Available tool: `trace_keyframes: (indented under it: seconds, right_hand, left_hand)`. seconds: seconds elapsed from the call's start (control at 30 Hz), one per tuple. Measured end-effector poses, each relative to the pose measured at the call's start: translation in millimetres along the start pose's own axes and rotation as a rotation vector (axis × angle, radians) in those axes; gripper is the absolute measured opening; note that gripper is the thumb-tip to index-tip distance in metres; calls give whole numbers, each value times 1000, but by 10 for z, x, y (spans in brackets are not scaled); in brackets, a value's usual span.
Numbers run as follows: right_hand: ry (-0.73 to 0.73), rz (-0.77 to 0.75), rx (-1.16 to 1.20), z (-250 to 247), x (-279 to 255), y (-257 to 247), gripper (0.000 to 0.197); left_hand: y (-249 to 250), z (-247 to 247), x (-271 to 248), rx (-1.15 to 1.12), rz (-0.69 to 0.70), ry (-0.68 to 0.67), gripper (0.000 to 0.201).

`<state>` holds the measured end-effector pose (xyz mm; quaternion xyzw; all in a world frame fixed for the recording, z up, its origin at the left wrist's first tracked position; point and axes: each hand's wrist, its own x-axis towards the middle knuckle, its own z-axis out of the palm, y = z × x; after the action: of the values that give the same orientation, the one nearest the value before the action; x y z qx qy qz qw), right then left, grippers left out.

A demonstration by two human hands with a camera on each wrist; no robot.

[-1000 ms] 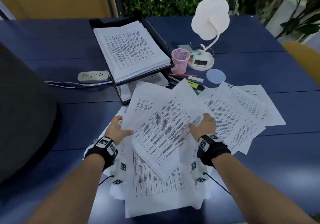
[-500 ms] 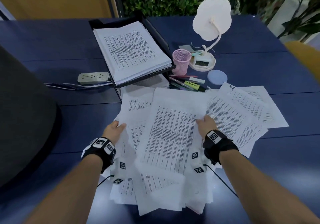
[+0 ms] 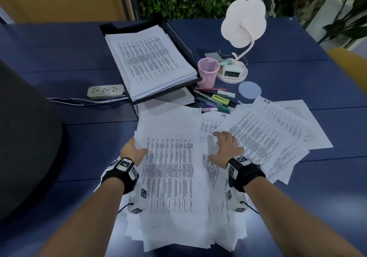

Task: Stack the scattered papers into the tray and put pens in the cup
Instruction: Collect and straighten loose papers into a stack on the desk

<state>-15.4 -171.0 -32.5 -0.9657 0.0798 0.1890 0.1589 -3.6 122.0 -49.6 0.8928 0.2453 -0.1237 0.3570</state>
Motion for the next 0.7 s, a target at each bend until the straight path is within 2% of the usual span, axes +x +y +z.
trace_keyframes:
  seconds: [0.07,0.2,0.43,0.53,0.7]
  right_hand:
    - [5,3,-65,43,9,15,79]
    - [42,-2,-128,71,35,-10,69]
    - [-79,-38,-165,-73,172,-25,68]
    - [-141,-59,-201,-110,305,-143,66]
    - [-118,-8,-186,-178,444,-218,65]
  left_hand:
    - [-36,-15,16,2,-3,-52,44]
    - [-86,-27,49,-45,-16,-87,46]
    - [-132,-89,83,-71,-12,-205,54]
    - [-128,-83,88,-45,-20,-219,59]
    - [-148,-91,138,1,-51,-234,79]
